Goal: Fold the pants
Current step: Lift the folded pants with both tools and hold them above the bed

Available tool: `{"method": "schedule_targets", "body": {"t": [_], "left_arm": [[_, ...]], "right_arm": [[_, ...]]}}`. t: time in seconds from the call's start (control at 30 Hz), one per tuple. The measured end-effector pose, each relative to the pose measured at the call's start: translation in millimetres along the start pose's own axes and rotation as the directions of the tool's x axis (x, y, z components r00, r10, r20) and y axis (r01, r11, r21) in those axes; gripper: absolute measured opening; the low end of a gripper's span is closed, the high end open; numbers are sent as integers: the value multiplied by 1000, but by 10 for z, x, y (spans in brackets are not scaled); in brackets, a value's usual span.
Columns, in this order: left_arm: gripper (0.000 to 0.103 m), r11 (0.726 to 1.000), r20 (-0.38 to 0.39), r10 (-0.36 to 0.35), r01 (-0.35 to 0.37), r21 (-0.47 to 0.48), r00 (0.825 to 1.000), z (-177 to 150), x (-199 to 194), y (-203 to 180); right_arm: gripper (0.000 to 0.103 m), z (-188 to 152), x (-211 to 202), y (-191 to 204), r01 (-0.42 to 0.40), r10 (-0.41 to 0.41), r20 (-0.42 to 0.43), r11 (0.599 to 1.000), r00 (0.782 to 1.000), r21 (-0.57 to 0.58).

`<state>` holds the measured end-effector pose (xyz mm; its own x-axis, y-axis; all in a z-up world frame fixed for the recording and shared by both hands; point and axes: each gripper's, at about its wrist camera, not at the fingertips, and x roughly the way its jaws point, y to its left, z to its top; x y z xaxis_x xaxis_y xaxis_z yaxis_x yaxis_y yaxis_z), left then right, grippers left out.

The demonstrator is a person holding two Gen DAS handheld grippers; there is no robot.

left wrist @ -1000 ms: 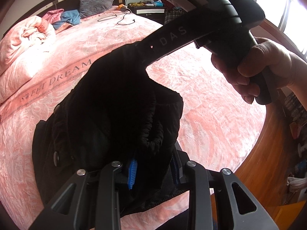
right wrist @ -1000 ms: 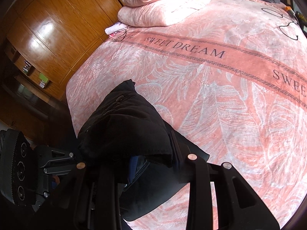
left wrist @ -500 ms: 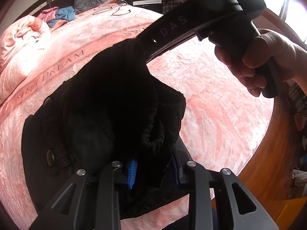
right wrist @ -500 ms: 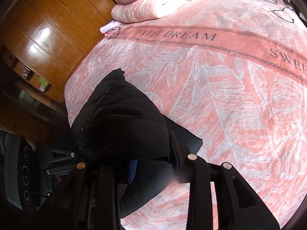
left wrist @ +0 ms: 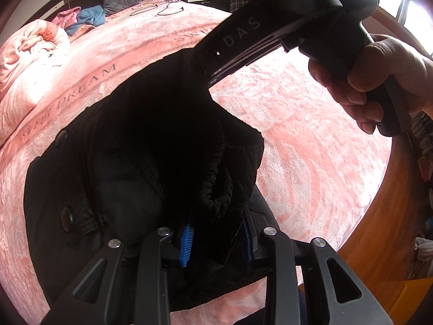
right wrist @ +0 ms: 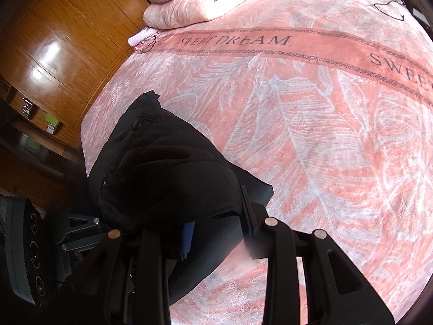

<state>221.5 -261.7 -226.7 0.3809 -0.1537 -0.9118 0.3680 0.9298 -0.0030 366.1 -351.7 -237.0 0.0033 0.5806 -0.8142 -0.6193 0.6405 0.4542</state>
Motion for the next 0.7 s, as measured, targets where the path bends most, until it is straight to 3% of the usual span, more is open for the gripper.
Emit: {"method": "schedule_targets", "body": {"t": [0.23, 0.37, 0.57, 0.7], "left_arm": [[29, 999, 11, 33, -34, 43, 999, -36, 98, -48], [30, 999, 32, 10, -12, 47, 999, -63, 91, 7], [34, 993, 67, -120, 121, -4, 990, -101, 52, 216], [36, 978, 91, -199, 203, -44, 976, -113, 12, 373]], "right_arm": [[31, -36, 32, -4, 61, -60, -20, 998, 998, 33], [31, -59, 4, 36, 111, -110, -21, 992, 994, 51], [31, -63, -49, 95, 178, -177, -26, 980, 984, 90], [31, -75, -176, 95, 159, -161, 8, 979, 987, 129]]}}
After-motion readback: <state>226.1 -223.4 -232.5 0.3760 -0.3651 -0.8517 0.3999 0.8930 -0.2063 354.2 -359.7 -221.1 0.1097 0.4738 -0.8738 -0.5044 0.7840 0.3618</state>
